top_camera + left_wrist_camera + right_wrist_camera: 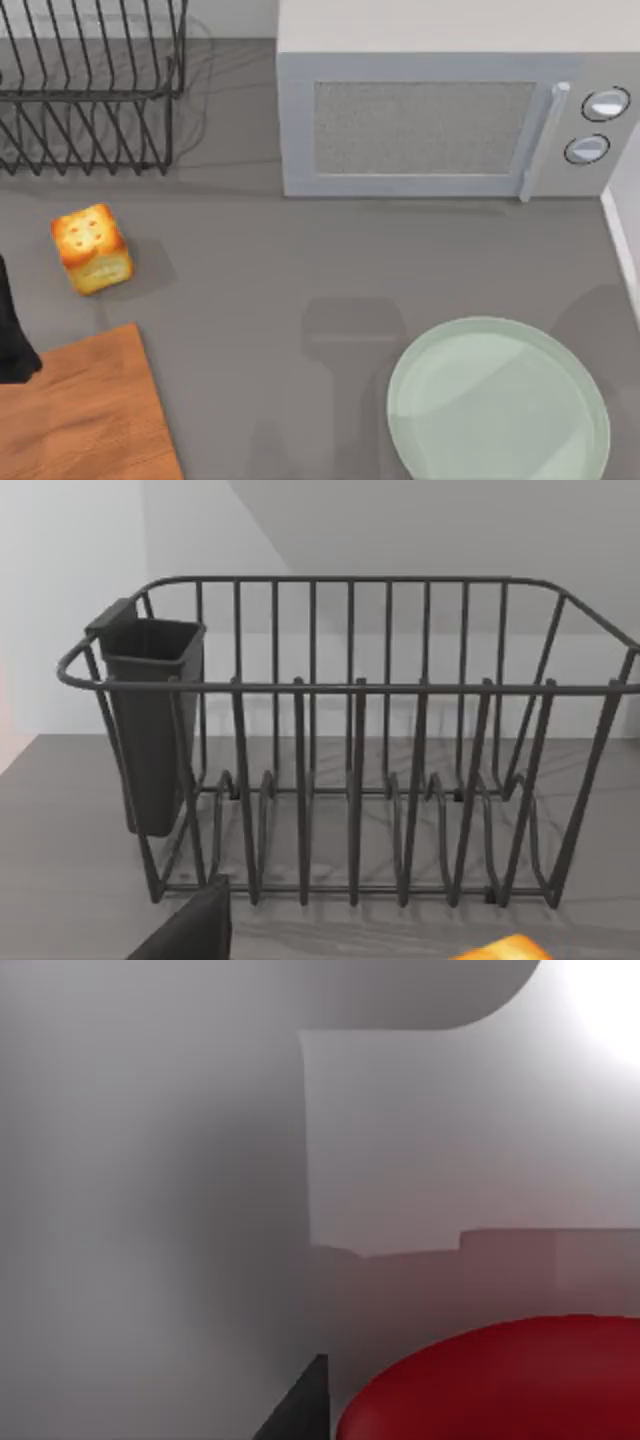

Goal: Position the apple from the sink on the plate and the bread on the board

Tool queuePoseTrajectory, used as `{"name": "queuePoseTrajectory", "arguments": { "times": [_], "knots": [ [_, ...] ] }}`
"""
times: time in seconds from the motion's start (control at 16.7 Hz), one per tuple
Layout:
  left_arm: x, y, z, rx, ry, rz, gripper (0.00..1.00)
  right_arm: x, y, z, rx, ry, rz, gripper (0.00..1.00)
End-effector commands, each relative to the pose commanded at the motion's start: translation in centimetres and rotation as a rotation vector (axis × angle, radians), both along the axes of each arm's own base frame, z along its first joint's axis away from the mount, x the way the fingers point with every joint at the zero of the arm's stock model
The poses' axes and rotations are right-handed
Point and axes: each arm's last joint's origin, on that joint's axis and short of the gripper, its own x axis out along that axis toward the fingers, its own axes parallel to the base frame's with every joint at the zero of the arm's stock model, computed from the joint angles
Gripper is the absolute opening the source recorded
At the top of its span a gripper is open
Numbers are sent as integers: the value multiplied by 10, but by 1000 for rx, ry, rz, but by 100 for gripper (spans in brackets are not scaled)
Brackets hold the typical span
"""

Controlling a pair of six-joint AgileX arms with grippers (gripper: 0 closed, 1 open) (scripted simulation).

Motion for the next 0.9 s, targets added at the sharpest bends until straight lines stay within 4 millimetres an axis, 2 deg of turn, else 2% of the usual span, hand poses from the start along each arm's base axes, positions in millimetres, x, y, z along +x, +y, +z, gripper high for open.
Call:
{"name": "queuePoseTrajectory", "arguments": {
  "times": [0.18, 0.24, 0.36, 0.9],
  "knots": [
    [0, 0, 0, 0, 0, 0, 100, 0, 0, 0, 0, 0, 0, 0],
    [0, 0, 0, 0, 0, 0, 100, 8, -1, 28, -1, -54, -6, 0],
    [0, 0, 0, 0, 0, 0, 100, 10, -2, 35, -3, -62, -6, 0],
    [0, 0, 0, 0, 0, 0, 100, 8, -1, 126, 0, -51, -6, 0]
  ]
}}
